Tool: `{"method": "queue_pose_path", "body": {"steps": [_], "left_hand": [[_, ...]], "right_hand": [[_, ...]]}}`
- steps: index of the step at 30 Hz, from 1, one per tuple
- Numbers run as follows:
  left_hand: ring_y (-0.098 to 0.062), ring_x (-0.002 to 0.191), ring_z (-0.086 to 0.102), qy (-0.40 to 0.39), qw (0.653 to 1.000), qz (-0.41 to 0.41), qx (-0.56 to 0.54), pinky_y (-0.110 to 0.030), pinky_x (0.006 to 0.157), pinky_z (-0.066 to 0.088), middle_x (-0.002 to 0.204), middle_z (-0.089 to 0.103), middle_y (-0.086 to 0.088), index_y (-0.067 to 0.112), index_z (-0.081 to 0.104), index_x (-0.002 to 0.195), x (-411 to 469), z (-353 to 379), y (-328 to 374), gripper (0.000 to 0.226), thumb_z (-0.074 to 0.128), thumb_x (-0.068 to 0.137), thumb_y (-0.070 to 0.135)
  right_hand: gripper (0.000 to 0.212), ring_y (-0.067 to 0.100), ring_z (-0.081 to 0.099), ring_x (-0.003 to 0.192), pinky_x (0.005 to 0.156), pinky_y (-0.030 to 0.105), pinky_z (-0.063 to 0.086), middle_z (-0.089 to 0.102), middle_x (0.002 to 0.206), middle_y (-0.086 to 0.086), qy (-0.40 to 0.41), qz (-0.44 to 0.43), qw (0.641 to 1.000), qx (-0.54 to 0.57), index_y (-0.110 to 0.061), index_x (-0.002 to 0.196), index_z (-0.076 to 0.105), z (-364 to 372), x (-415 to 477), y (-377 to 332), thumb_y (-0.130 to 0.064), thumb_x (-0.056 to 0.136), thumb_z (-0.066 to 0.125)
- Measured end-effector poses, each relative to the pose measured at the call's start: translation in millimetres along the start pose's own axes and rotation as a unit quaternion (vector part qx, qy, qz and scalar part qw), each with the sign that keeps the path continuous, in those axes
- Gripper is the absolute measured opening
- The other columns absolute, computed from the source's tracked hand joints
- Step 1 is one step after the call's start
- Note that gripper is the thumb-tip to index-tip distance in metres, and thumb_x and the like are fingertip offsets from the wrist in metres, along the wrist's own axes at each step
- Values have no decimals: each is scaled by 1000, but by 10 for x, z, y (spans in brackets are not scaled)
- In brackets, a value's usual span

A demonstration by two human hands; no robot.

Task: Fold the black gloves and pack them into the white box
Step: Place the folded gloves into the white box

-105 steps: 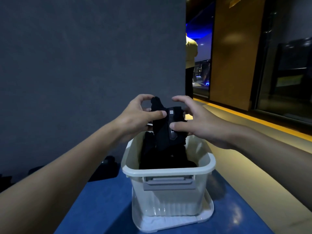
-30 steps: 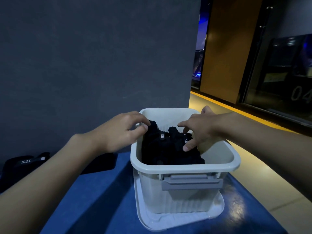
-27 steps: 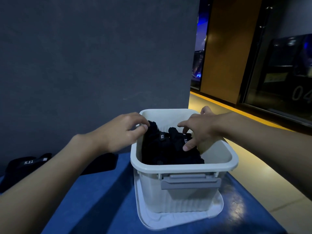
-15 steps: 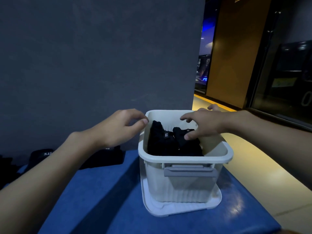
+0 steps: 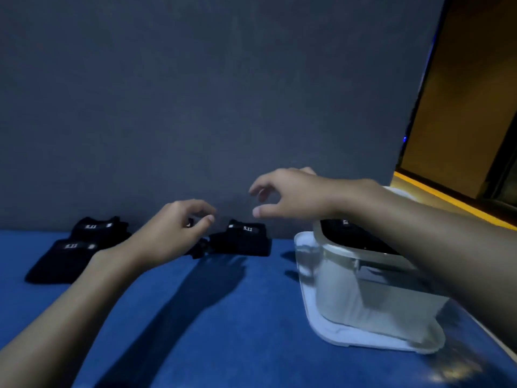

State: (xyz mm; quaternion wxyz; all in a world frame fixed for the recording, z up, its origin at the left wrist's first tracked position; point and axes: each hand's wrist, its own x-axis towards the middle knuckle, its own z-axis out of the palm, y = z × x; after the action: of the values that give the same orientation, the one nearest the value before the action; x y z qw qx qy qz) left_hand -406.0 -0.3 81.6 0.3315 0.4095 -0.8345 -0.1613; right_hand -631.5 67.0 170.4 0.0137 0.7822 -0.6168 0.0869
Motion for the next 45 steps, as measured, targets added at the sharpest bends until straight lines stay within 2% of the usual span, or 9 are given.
{"method": "queue_pose_path", "body": {"steps": [5,10,15,27,32,34,37,40,45], "left_hand": [[-18,95,62,5,997,-28,78,-41,89,49,99,65,6,25,68,99,-93,87,-366,22,52,90,36],[-20,103,57,-7,992,-26,126,-41,92,46,107,58,5,24,63,110,11,253,-566,23,51,97,39],[-21,119,52,-15,988,16,150,-39,102,40,121,60,1,19,59,124,150,475,-604,35,49,97,39],[-19,119,55,-80,984,1,160,-37,117,18,121,66,0,21,42,138,249,886,-515,42,43,100,40],[-15,104,59,-65,989,11,135,-34,114,21,83,60,11,20,45,116,257,914,-468,23,46,101,38],[-16,89,56,-62,990,11,123,-31,99,31,73,55,12,19,44,113,243,931,-466,23,49,100,38],[-21,96,59,-66,995,-12,79,-31,83,36,97,60,4,19,44,120,220,919,-436,32,54,98,40],[-22,118,54,-101,991,-55,71,-38,104,38,122,58,-3,19,41,138,221,905,-436,54,55,95,48],[-14,114,55,-111,988,-96,41,-35,106,26,114,65,6,27,40,141,216,906,-422,60,58,91,55]], "right_hand": [[46,13,56,117,106,33,40,62,123,-5,-37,4,987,158,-25,128,57,554,440,-338,-44,88,66],[50,23,37,133,110,44,29,43,142,-2,116,197,952,203,-29,136,44,1361,664,-275,-45,91,57],[79,30,43,131,109,49,36,44,145,7,132,299,888,323,-27,147,28,1780,664,35,-54,81,61],[89,25,41,132,111,47,35,40,144,-2,156,306,848,404,-33,144,24,1962,626,119,-64,69,61],[90,26,44,132,108,45,41,46,144,-3,133,309,844,417,-39,145,24,1982,511,158,-65,66,59],[89,25,49,125,104,44,44,51,136,-2,124,310,846,415,-43,138,30,1986,464,147,-68,57,56],[75,24,52,117,100,44,47,53,125,-1,123,305,849,414,-49,123,35,2000,389,122,-66,53,57],[61,23,55,114,99,44,48,56,124,-2,125,284,856,414,-43,123,37,1973,313,126,-49,70,67],[50,19,57,111,91,34,53,53,126,1,139,250,858,427,-34,124,42,1950,203,159,-23,85,72]]}}
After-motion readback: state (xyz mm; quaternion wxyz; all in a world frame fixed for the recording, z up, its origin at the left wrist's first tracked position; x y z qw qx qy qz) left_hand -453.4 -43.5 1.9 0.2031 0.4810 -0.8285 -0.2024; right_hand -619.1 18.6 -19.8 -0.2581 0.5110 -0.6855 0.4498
